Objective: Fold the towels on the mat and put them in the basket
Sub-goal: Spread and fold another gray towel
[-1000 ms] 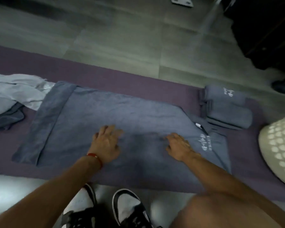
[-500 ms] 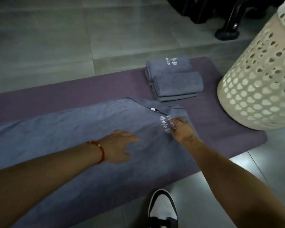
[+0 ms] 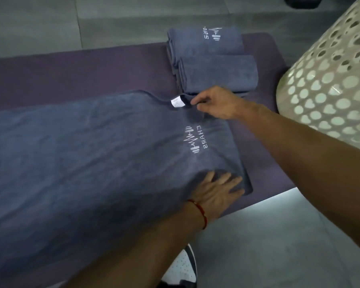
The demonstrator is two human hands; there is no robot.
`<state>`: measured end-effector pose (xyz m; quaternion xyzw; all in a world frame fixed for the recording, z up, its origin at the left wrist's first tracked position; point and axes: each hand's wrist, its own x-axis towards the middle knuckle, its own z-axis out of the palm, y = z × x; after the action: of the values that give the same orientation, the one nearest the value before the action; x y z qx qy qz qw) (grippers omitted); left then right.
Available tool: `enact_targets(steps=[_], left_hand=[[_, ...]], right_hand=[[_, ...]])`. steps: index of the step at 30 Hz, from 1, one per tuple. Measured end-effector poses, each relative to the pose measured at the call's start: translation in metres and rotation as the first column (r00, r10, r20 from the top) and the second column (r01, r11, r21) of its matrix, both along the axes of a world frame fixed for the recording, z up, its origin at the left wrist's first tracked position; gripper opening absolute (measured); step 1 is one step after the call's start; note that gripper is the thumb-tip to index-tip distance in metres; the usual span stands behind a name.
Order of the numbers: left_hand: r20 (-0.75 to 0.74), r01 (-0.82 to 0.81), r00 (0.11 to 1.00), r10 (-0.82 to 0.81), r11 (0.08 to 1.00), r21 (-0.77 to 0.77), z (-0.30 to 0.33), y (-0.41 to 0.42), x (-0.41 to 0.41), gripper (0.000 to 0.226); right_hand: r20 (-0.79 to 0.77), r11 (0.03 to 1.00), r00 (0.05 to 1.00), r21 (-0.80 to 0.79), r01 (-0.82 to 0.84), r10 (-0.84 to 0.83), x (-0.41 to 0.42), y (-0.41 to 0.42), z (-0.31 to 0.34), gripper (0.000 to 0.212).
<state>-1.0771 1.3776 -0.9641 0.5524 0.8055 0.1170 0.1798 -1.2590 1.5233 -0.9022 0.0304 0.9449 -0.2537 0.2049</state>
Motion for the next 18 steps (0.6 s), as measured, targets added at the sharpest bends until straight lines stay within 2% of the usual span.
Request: enact_targets(steps=[5, 9, 11, 14, 16, 18], left_hand=[[-0.039, 0.145, 0.987, -0.155, 0.973, -0.180, -0.009, 0.056, 0.001, 0.055], [-0.166, 0.167, 0.970, -0.176, 0.984, -0.065, -0.008, 0.063, -0.001, 0.024], [-0.206, 0.100, 0.975, -0.086, 0.993, 0.058, -0.007, 0.046, 0.000, 0.016], [-0.151, -0.084, 0.981, 0.120, 0.970, 0.227, 0.008, -0.007, -0.002, 0.015], [-0.079, -0.182, 0.977, 0.200, 0.964, 0.195, 0.024, -0.054, -0.006, 0.017], [0.038, -0.313, 0.950, 0.311, 0.946, 0.079, 0.045, -0.107, -0.012, 0.019]], right_hand=[[0.124, 0.981, 0.987, -0.157, 0.117, -0.098, 0.003, -0.007, -0.015, 0.025], [0.185, 0.959, 0.972, -0.214, 0.187, -0.148, 0.003, -0.009, -0.009, 0.027], [0.126, 0.962, 0.980, -0.207, 0.179, -0.155, 0.003, -0.008, -0.008, 0.025], [0.001, 0.962, 0.985, -0.215, 0.168, -0.171, 0.005, -0.013, -0.002, 0.015], [-0.095, 0.950, 0.971, -0.245, 0.192, -0.220, 0.009, -0.023, 0.004, 0.013], [-0.150, 0.943, 0.959, -0.268, 0.195, -0.241, 0.015, -0.040, 0.018, 0.020]])
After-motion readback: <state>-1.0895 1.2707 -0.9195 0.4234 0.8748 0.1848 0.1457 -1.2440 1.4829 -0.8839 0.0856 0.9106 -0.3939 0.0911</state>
